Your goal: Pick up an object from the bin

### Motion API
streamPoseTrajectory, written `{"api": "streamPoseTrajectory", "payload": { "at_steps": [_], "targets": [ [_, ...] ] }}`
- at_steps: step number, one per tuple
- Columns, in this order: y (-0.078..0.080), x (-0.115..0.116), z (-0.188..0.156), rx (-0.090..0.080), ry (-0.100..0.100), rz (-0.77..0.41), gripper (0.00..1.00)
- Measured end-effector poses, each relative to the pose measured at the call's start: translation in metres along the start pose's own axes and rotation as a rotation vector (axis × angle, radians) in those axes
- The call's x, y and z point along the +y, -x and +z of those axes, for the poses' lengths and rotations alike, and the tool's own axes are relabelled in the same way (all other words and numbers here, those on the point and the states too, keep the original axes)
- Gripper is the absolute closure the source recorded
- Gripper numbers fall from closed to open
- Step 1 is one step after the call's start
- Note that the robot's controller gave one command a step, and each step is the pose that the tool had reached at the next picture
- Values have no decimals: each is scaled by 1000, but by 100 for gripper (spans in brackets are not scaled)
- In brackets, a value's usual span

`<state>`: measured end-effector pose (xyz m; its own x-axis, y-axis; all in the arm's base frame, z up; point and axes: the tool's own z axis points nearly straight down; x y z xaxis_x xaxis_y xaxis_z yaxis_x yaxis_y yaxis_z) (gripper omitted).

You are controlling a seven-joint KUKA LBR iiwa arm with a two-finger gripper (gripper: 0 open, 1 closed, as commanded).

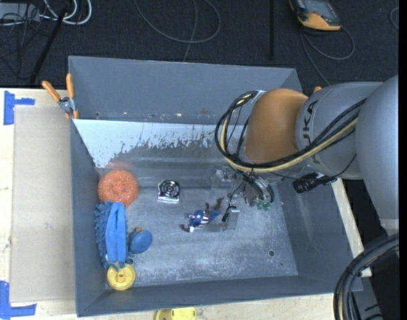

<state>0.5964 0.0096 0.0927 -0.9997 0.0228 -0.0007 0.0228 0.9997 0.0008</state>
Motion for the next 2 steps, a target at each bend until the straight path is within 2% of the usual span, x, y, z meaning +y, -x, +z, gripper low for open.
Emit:
{"api": "streamPoseTrajectory", "payload": {
  "at_steps": [1, 2],
  "targets": [
    [-34, 8, 23, 2, -1, -151, 100],
    [-34, 8, 23, 2, -1, -152, 100]
  ]
}}
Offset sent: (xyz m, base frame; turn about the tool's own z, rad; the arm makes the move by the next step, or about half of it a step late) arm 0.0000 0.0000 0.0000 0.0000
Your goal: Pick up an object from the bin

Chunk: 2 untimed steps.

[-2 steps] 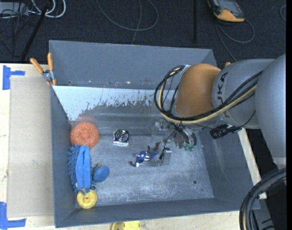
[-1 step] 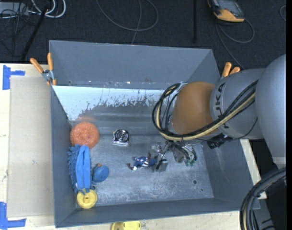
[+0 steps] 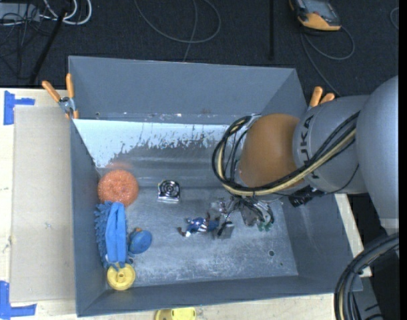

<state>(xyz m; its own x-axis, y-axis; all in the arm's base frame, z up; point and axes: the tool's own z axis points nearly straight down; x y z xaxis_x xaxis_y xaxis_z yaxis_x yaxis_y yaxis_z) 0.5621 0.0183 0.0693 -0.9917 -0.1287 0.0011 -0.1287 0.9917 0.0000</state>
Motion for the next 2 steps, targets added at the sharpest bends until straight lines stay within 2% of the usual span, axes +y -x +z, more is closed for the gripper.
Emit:
{"api": "streamPoseTrajectory", "payload": {
  "at_steps": [1, 2],
  "targets": [
    [-6, 6, -56, 3, 1, 37, 100],
    [15, 11, -61, -11, -1, 32, 100]
  ]
}}
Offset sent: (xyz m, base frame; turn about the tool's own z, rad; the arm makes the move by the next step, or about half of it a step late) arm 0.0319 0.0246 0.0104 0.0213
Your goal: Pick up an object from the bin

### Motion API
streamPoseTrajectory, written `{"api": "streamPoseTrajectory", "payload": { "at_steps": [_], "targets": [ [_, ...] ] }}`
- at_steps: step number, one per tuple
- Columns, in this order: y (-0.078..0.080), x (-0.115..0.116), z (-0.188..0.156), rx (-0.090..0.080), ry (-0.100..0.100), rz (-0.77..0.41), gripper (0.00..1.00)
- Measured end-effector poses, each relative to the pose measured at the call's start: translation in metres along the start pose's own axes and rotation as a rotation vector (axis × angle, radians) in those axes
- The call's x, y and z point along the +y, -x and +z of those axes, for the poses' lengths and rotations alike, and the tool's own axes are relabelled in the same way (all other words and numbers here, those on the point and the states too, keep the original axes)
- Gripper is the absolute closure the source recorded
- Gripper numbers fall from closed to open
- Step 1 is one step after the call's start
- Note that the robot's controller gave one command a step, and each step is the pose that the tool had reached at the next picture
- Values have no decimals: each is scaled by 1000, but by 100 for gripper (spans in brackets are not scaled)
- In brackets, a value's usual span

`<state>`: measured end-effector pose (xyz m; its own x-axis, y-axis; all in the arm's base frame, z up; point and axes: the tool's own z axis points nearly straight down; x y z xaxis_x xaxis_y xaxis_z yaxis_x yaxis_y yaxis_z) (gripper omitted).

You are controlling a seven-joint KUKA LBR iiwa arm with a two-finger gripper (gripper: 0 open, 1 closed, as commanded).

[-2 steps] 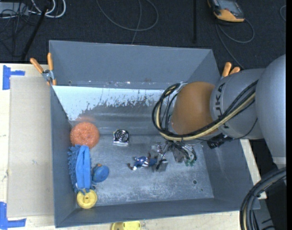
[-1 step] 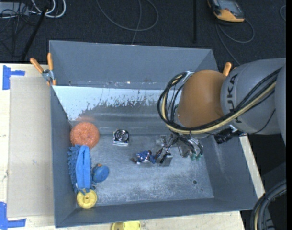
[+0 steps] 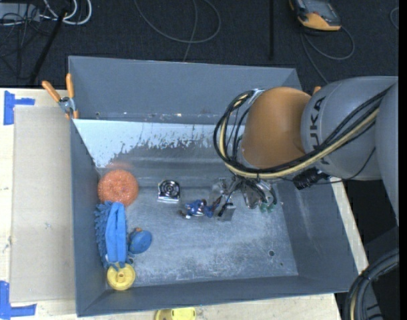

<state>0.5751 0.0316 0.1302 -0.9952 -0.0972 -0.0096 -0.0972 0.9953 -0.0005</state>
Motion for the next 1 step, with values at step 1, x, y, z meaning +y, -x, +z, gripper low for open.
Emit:
{"api": "streamPoseTrajectory", "payload": {
  "at_steps": [1],
  "targets": [
    [-45, -12, -115, 9, 0, 22, 100]
  ]
}}
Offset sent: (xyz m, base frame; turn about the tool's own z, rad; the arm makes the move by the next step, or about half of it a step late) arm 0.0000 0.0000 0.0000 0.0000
